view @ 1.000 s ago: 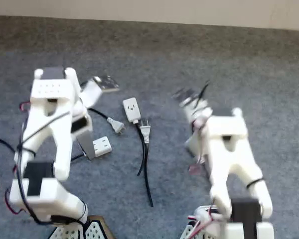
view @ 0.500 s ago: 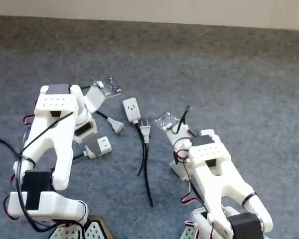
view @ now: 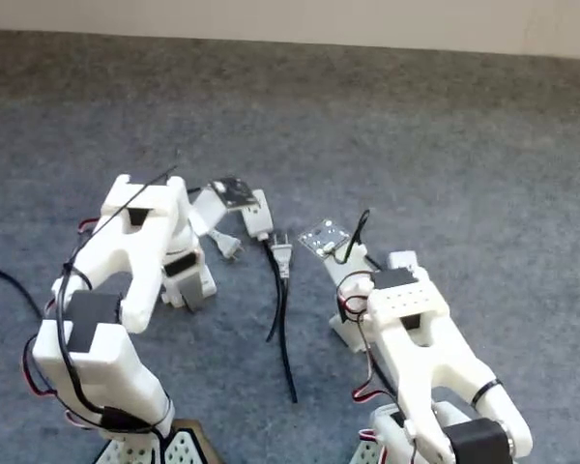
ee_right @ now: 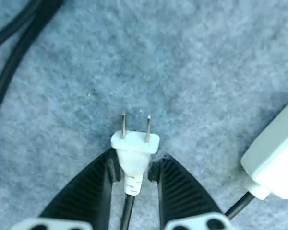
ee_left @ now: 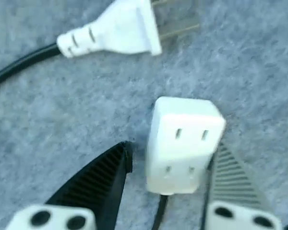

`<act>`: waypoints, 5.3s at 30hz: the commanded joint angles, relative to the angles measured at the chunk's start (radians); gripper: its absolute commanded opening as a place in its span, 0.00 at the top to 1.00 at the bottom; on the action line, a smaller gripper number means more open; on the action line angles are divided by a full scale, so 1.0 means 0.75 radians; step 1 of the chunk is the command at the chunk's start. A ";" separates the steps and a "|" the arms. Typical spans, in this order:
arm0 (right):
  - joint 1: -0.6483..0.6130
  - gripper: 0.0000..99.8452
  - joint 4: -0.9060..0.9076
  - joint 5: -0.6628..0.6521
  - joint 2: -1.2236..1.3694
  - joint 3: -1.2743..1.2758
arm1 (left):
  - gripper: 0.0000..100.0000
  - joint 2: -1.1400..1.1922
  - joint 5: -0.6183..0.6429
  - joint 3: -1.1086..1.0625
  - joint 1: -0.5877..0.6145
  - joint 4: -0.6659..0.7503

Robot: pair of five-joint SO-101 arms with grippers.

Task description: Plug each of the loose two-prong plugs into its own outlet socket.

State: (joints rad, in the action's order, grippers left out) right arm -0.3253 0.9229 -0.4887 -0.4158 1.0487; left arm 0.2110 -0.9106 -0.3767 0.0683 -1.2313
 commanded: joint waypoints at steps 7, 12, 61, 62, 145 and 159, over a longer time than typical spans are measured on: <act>0.015 0.99 -0.026 0.014 -0.011 0.001 | 1.00 -0.024 0.115 0.013 -0.318 -0.143; 0.015 0.99 -0.026 0.014 -0.009 0.001 | 1.00 -0.175 0.174 -0.085 -0.525 -0.200; -0.181 0.99 0.281 0.291 -0.015 -0.332 | 0.70 -0.500 1.088 -0.259 0.463 0.188; -0.189 0.99 0.249 0.340 -0.015 -0.312 | 0.70 -0.500 1.088 -0.279 0.463 0.211; -0.429 1.00 0.220 0.217 -0.148 -0.613 | 0.68 -0.515 0.816 0.564 0.281 -0.597; -0.639 1.00 -0.412 0.340 -0.150 -0.216 | 0.62 -0.725 0.610 0.615 0.277 -0.552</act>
State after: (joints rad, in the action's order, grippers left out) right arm -0.7933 0.6605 -0.2539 -0.4925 0.8922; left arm -0.1849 -0.4411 0.0944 0.2938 -1.7116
